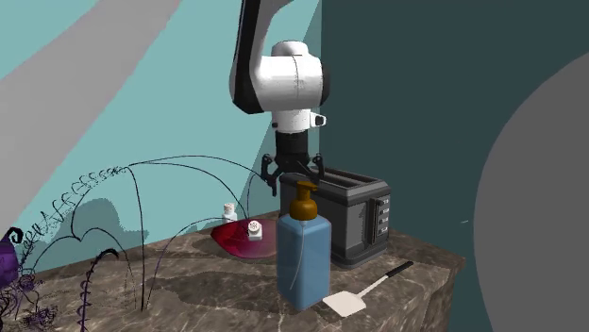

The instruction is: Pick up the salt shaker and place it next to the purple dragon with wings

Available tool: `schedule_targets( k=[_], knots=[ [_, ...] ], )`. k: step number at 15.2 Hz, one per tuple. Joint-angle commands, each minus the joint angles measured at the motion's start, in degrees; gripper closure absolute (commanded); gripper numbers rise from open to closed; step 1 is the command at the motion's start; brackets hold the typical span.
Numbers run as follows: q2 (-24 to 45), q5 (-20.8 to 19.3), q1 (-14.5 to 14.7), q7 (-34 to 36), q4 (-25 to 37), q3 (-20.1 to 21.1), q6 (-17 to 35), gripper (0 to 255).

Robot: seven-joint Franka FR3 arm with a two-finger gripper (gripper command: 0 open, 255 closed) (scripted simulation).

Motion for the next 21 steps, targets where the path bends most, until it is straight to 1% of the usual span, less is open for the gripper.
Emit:
schedule_targets(
  k=[1, 6, 11, 19, 21],
  knots=[
    [3.89, -1.78, 1.85, 1.48, 1.87, 0.88, 0.29, 0],
    [13.91, -6.35, 5.74, 4.58, 10.40, 0.15, 2.32, 0],
    [23.95, -9.73, 10.01, 6.40, 20.62, -1.01, 2.83, 0],
    [28.94, -10.91, 10.86, 7.12, 22.49, -2.34, 5.97, 0],
    [28.94, -10.88, 10.89, 7.10, 22.49, -2.36, 5.97, 0]
  ],
)
